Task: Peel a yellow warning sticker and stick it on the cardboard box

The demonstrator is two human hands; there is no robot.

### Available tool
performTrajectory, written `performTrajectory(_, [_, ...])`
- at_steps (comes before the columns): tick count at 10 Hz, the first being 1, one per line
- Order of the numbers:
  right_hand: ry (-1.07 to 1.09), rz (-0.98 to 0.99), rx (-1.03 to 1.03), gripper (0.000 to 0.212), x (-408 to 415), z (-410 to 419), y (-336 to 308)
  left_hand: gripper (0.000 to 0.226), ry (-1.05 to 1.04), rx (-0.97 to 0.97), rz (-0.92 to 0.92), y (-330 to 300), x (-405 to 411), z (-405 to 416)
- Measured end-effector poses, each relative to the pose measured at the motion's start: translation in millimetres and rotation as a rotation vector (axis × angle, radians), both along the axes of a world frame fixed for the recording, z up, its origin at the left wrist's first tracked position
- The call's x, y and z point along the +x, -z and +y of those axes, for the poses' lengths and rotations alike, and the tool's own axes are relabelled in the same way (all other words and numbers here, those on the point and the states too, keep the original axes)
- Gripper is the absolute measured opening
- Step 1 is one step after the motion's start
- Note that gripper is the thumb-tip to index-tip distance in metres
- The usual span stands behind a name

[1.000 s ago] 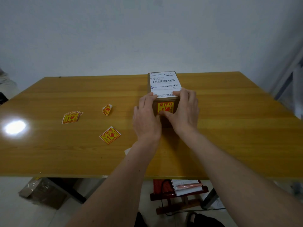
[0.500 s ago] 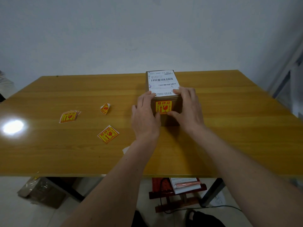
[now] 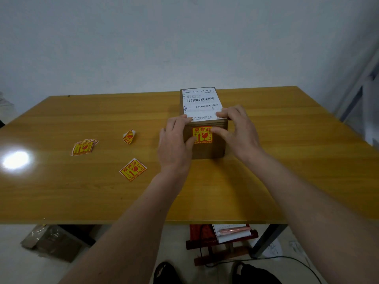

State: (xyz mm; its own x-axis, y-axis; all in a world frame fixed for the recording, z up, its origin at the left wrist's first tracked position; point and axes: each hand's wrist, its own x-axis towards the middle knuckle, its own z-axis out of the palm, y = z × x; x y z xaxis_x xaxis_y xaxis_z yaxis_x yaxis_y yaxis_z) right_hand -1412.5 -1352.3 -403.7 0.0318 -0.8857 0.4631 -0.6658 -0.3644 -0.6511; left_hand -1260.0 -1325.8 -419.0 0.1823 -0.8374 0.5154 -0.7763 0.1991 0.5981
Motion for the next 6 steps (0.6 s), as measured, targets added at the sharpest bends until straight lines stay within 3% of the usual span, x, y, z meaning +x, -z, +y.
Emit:
performTrajectory(2, [-0.022, -0.022, 0.014, 0.043, -1, 3, 2, 0.030, 0.025, -0.056, 0.057, -1, 1, 0])
performTrajectory(5, [0.043, 0.360, 0.094, 0.081, 4, 14, -9, 0.063, 0.043, 0.118, -0.184, -14, 2, 9])
performTrajectory(6, [-0.015, 0.530, 0.295, 0.112, -6, 21, -19, 0.082, 0.110, 0.311, -0.304, -35, 10, 9])
